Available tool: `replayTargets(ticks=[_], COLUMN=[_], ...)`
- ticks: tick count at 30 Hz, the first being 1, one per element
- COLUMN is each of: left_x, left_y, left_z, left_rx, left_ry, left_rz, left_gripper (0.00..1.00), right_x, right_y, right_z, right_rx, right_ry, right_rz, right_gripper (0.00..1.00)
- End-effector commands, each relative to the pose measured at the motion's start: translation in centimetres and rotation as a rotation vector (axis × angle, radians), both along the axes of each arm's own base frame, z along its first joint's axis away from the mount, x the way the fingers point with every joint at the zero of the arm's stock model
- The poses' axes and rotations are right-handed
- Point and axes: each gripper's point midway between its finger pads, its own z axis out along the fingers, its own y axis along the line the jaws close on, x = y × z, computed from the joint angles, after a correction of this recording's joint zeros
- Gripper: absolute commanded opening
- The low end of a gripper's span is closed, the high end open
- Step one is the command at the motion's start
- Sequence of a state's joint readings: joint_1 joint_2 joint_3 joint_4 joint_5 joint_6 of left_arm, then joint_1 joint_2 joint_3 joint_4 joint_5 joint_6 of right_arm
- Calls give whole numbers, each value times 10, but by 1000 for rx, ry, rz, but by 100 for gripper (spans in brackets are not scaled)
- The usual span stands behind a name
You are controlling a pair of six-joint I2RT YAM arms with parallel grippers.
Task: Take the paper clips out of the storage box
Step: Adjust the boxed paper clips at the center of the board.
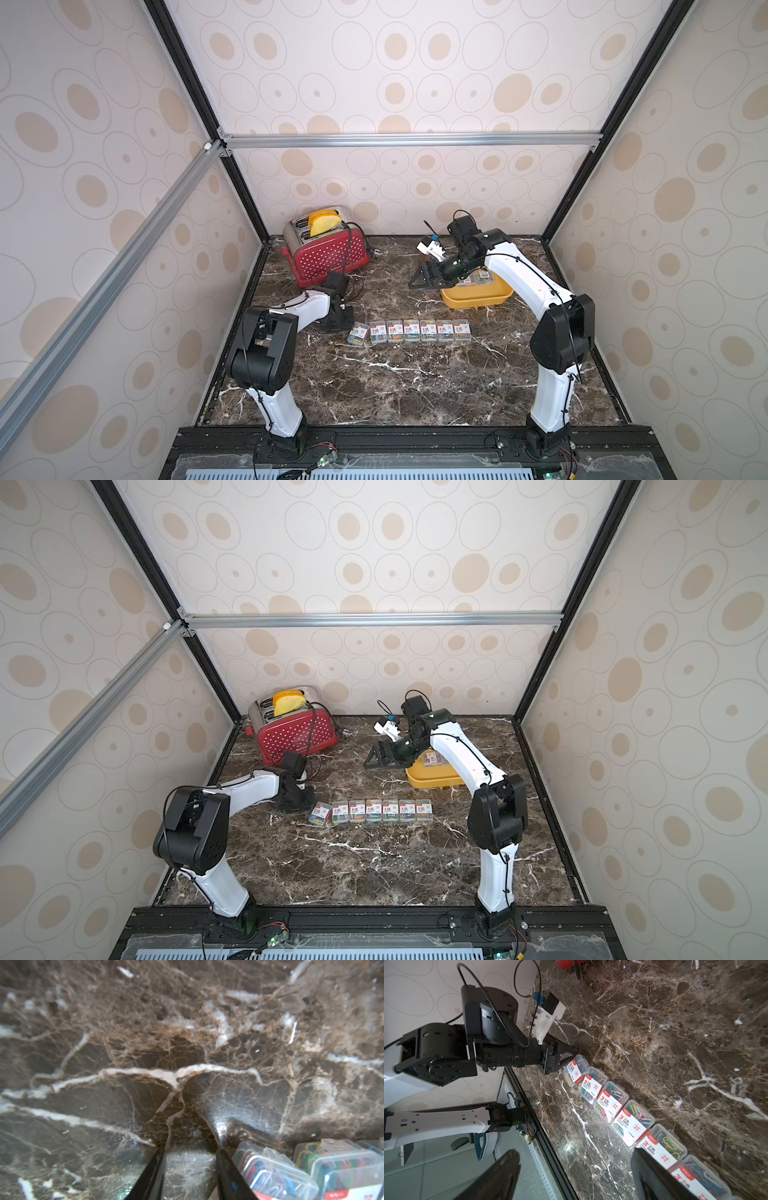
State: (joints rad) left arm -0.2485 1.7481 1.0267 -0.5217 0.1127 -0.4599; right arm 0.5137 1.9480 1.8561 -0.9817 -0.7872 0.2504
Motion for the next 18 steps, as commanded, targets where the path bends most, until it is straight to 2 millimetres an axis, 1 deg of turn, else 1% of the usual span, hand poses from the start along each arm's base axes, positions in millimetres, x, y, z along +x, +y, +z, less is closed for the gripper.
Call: replayTargets(ticks=[1,5,9,14,18], left_x=[-31,-42,-48,-51,-54], left_y=[4,6,2,-6,-18], left_z=[-20,-22,-26,-27,-29], left_rx=[3,2,-26,-53,-89], left_ry=[113,130,147,156,167], left_rz=[23,32,35,18,4], left_gripper=[39,37,31,23,18], right_x=[1,1,1,0,0], right_y=[1,2,3,4,3], right_z=[-1,-1,0,0,-1], right_rx=[3,6,9,11,10], right_ry=[12,17,18,23,26], right_rz=[13,14,15,14,11], right_gripper=[89,89,89,89,89])
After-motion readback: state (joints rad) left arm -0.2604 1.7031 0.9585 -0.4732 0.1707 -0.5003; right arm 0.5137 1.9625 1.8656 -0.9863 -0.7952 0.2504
